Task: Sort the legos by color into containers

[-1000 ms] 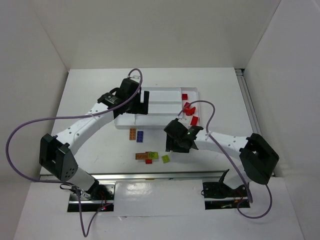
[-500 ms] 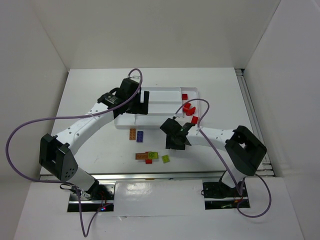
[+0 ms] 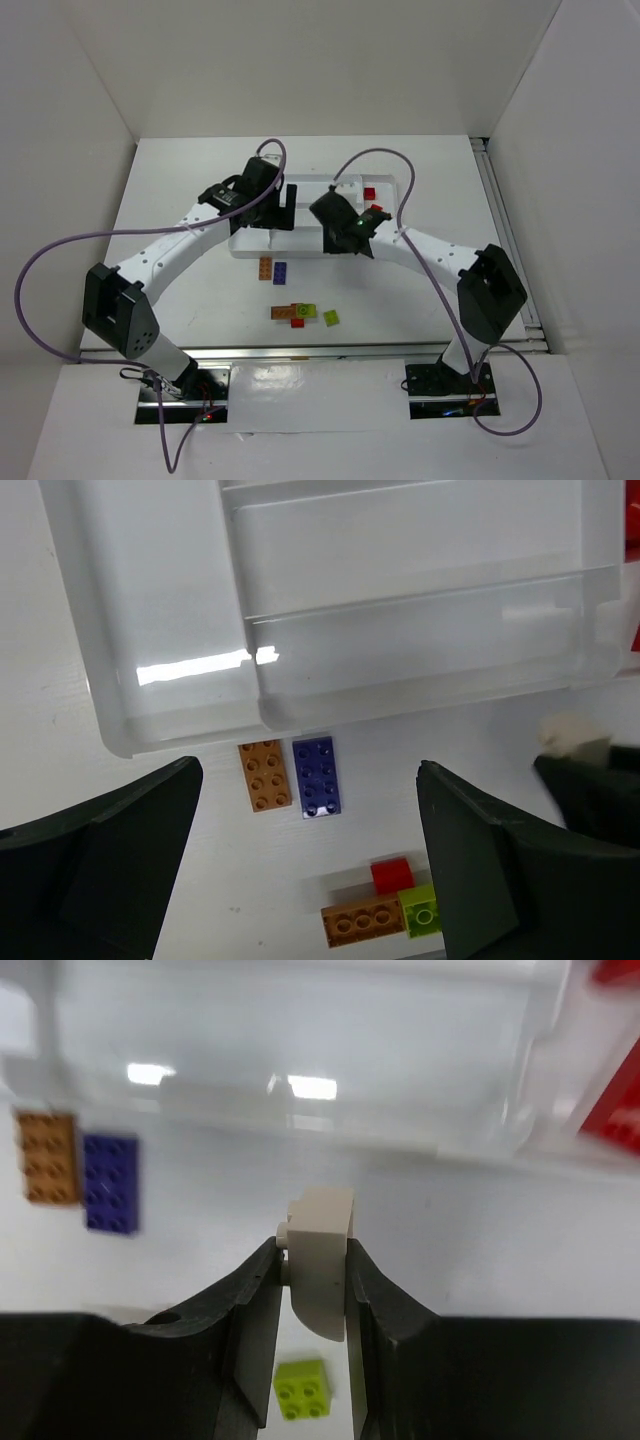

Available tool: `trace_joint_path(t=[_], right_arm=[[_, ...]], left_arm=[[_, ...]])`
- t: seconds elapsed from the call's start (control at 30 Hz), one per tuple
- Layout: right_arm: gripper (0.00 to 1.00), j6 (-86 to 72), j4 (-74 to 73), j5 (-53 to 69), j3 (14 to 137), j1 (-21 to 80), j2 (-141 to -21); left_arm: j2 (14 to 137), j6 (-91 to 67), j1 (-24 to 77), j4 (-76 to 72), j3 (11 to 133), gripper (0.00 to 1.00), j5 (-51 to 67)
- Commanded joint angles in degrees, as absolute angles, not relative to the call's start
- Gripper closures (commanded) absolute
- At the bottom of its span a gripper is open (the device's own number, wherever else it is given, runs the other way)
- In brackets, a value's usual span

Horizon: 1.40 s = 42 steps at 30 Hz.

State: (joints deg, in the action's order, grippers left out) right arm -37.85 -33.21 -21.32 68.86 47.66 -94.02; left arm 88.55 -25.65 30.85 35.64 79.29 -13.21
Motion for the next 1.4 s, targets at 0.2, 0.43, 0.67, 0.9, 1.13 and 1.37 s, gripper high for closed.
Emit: trace_joint_path(t=[0.2, 0.43, 0.67, 0.9, 1.13, 1.37], right_arm=[[0.82, -22.33, -23.65, -21.27, 89.8, 34.29, -107.83], [0.82, -21.8, -19.78, -20.84, 101.76, 29.63, -120.49], [0.4, -22.41, -19.59, -21.01, 110.82, 29.0, -128.93], [0.4, -22.94, -16.8, -24.08, 96.1, 31.29, -112.56], [0.42, -24.87, -16.08, -24.09, 76.21, 29.1, -93.02], [0.43, -24.87, -19.6, -24.61, 70.22, 26.98, -88.07]], left_arm=[[85.44, -31.99, 26.72, 41.22, 74.98, 0.0, -16.79], [80.25, -32.61, 25.49, 40.08, 68.82, 0.0, -11.61], [78.58, -32.61, 26.1, 40.08, 66.18, 0.0, -9.67], [78.57, -35.06, 28.2, 39.03, 62.23, 0.05, -9.05], [80.24, -42.45, 30.32, 34.46, 55.73, 0.17, -12.74], [86.03, -44.3, 30.32, 29.27, 53.79, 0.21, -15.47]])
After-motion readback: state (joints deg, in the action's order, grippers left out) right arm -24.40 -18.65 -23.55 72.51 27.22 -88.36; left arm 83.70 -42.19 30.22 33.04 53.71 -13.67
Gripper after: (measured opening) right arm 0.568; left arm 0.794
